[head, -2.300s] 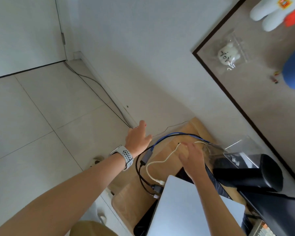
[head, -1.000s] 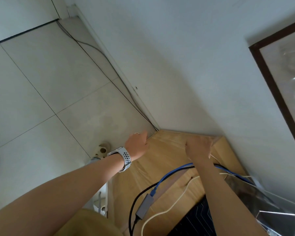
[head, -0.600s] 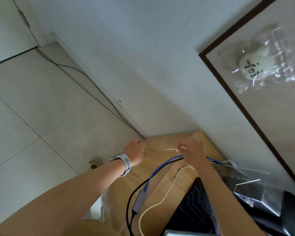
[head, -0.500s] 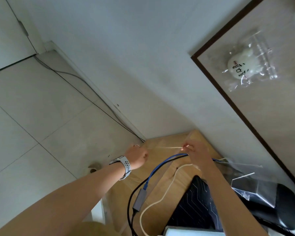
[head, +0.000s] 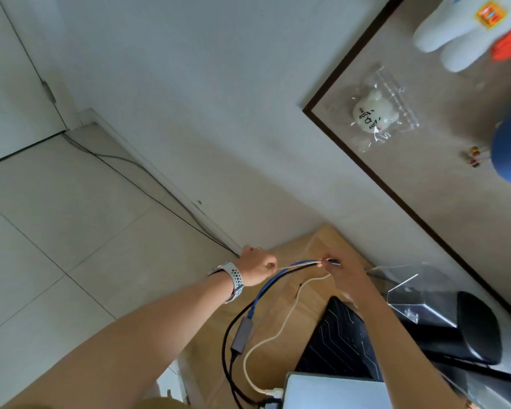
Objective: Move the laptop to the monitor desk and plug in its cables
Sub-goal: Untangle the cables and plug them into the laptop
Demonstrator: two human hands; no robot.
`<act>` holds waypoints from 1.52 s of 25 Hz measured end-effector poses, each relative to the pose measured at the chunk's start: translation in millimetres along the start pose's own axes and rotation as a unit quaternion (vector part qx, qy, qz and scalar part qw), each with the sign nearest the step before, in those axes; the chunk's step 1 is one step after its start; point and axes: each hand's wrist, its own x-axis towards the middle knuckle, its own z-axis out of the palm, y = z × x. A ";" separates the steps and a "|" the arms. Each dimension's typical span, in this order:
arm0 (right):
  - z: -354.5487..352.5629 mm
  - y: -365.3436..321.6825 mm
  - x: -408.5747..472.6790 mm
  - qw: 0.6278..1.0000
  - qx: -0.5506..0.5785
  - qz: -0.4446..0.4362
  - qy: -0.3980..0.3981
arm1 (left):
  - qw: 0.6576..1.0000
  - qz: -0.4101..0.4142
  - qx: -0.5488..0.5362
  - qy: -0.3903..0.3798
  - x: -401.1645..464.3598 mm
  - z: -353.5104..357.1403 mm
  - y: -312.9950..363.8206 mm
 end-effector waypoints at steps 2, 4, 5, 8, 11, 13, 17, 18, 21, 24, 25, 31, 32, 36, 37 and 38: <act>0.9 -0.8 -8.5 0.999 -0.014 0.011 0.051 | 0.998 0.000 -0.051 0.027 -6.7 -4.5 6.5; 6.3 -1.0 -24.3 0.991 -0.010 0.053 0.125 | 0.991 -0.011 -0.099 0.087 -10.9 -12.0 18.0; 11.5 -2.5 -34.8 0.985 0.017 0.073 0.158 | 0.987 -0.020 -0.112 0.112 -14.1 -17.6 26.7; 41.0 -14.3 -59.9 0.985 0.115 0.095 0.090 | 0.972 -0.069 -0.178 0.135 -25.2 -33.1 50.3; 69.3 -30.7 -79.7 0.981 0.181 0.058 -0.048 | 0.950 -0.079 -0.287 0.093 -40.9 -40.3 72.4; 78.4 -39.9 -81.2 0.986 0.156 0.030 -0.046 | 0.928 -0.077 -0.359 0.071 -48.8 -42.8 83.7; 72.0 -56.0 -80.3 0.961 0.273 0.034 -0.010 | 0.899 -0.067 -0.432 0.035 -62.9 -48.8 111.9; 70.5 -57.6 -80.0 0.962 0.273 0.029 0.000 | 0.894 -0.061 -0.443 0.028 -65.9 -50.1 118.4; 60.5 -62.4 -81.8 0.957 0.286 0.013 0.037 | 0.899 -0.044 -0.435 0.028 -72.0 -56.6 127.3; 35.1 -71.7 -87.8 0.935 0.347 0.006 0.071 | 0.934 -0.042 -0.349 0.065 -79.0 -62.4 119.3; 24.1 -76.3 -90.8 0.920 0.383 0.000 0.083 | 0.942 -0.039 -0.327 0.067 -82.9 -62.7 116.8; -22.9 -87.3 -99.0 0.837 0.535 0.008 0.116 | 0.978 0.014 -0.206 0.043 -102.7 -50.3 117.5; -26.2 -87.0 -101.3 0.833 0.540 0.010 0.118 | 0.978 0.033 -0.194 0.064 -103.2 -49.6 122.2; -15.3 -74.5 -118.7 0.887 0.458 -0.014 0.052 | 0.911 0.040 -0.399 0.092 -102.8 -59.8 151.4; -6.8 -70.6 -125.3 0.905 0.422 -0.039 0.015 | 0.870 0.021 -0.488 0.074 -102.3 -64.4 157.4; 2.5 -67.9 -131.5 0.921 0.384 -0.064 -0.018 | 0.827 0.002 -0.560 0.049 -102.4 -68.9 162.8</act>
